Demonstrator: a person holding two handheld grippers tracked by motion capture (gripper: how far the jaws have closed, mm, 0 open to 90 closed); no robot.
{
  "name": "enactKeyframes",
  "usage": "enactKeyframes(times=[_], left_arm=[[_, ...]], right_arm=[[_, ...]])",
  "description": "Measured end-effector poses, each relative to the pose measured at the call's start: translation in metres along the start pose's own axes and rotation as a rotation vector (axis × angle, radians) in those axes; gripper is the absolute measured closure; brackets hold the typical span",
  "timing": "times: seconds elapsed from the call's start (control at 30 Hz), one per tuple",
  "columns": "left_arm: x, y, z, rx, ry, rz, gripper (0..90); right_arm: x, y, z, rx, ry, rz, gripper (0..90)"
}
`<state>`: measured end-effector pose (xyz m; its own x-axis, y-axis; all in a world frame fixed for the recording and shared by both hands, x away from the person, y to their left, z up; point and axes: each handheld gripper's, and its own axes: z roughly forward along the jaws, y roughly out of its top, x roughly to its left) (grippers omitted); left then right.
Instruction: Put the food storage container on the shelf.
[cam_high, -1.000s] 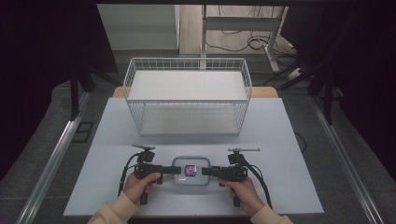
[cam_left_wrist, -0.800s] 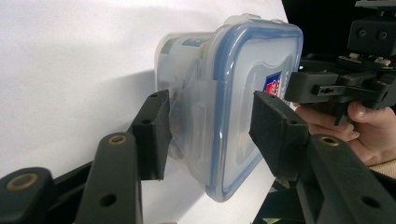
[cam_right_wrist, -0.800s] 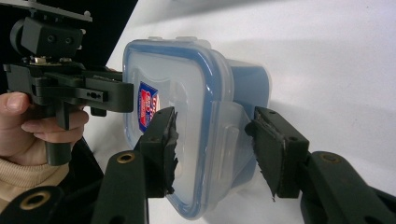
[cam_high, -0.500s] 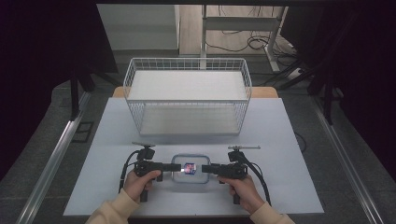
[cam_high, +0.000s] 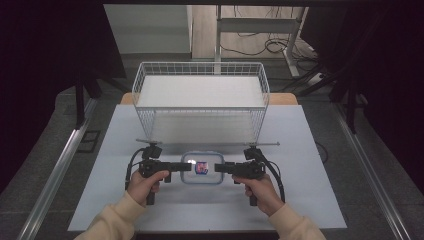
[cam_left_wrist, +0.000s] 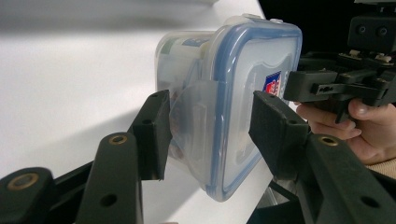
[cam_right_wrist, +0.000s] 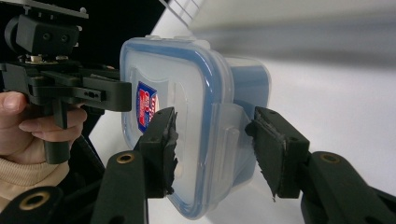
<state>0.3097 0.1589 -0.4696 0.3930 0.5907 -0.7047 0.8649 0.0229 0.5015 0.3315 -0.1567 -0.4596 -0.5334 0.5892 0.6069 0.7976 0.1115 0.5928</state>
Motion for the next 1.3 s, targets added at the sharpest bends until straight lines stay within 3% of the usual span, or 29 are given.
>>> enactKeyframes(times=[0.13,0.2,0.27,0.6,0.97,1.3], left_arm=[[-0.011,0.015,-0.009,-0.028,-0.005,0.024,49.1],[-0.021,0.03,-0.016,-0.052,0.004,0.047,49.0],[-0.023,0.034,-0.017,-0.06,0.005,0.05,49.0],[-0.049,0.082,-0.037,-0.128,0.002,0.107,49.0],[-0.058,0.119,-0.046,-0.152,-0.023,0.116,49.1],[-0.062,0.148,-0.049,-0.163,-0.024,0.123,49.2]], right_arm=[[0.008,0.015,-0.007,-0.009,-0.004,-0.032,50.6],[0.016,0.032,-0.013,-0.018,-0.012,-0.054,50.5],[0.019,0.038,-0.015,-0.022,-0.013,-0.06,50.5],[0.04,0.093,-0.035,-0.058,-0.026,-0.13,50.3],[0.053,0.139,-0.048,-0.073,-0.044,-0.158,50.3],[0.053,0.172,-0.051,-0.059,-0.045,-0.18,50.3]])
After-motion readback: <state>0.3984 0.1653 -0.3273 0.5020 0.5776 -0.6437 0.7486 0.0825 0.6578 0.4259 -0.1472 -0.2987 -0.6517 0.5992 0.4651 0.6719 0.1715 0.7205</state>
